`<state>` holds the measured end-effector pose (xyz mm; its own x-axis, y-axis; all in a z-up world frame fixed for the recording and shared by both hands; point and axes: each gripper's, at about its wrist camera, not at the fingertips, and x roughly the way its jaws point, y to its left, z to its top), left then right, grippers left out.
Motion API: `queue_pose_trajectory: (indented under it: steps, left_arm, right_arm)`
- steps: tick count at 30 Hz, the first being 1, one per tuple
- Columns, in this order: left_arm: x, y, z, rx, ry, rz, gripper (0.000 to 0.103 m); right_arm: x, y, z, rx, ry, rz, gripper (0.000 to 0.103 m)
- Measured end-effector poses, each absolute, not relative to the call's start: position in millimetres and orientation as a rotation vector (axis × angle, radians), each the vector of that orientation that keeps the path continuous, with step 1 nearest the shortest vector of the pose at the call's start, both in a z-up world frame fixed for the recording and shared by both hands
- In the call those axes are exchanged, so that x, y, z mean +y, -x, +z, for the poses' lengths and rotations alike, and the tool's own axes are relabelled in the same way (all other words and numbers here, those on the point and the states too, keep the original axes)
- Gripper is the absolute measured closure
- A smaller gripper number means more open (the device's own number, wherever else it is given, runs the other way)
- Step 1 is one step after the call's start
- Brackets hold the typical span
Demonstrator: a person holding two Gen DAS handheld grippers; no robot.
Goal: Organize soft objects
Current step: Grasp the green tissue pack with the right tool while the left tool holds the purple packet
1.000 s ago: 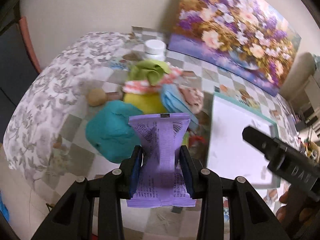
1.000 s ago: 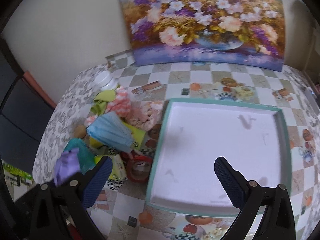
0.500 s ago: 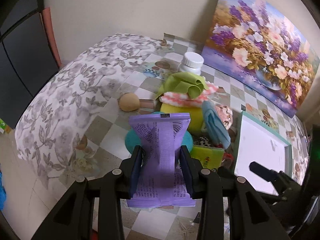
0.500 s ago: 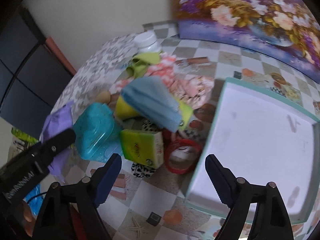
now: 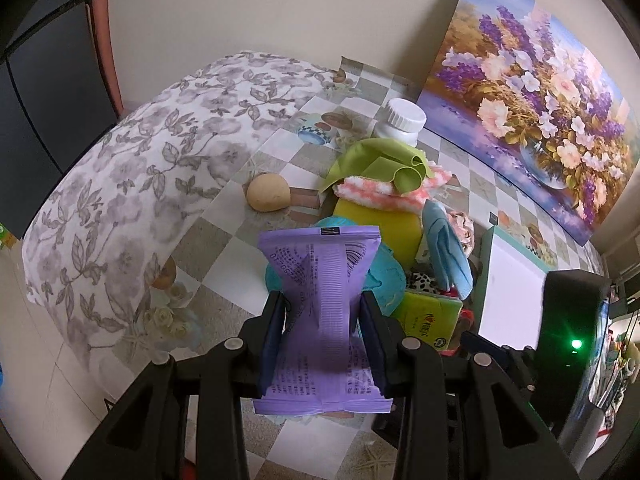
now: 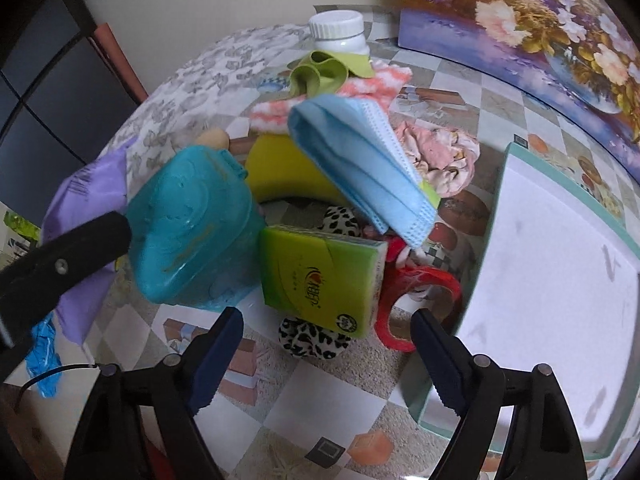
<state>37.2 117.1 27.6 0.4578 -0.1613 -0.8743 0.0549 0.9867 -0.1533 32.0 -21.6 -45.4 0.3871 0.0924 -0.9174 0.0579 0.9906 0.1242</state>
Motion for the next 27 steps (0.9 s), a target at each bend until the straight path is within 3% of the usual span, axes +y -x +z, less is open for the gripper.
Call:
queue_pose_trajectory:
  steps: [13, 15, 19, 27]
  left_arm:
    - [120.6, -39.2, 22.7, 1.101, 0.119, -0.133, 0.063]
    - [120.8, -39.2, 22.4, 1.101, 0.118, -0.131, 0.063]
    - [121.6, -39.3, 21.2, 1.105, 0.118, -0.127, 0.063]
    - [121.4, -39.4, 19.7, 1.111, 0.109, -0.118, 0.063]
  right_arm:
    - [-10.8, -42.7, -51.5, 1.170, -0.099, 0.002, 0.015]
    - [-10.2, -43.9, -51.8, 1.169, -0.099, 0.005, 0.019]
    - [-10.5, -43.9, -51.7, 1.165, -0.098, 0.006, 0.036]
    - [-12.5, -40.2, -49.5, 1.160, -0.111, 0.017, 0.036]
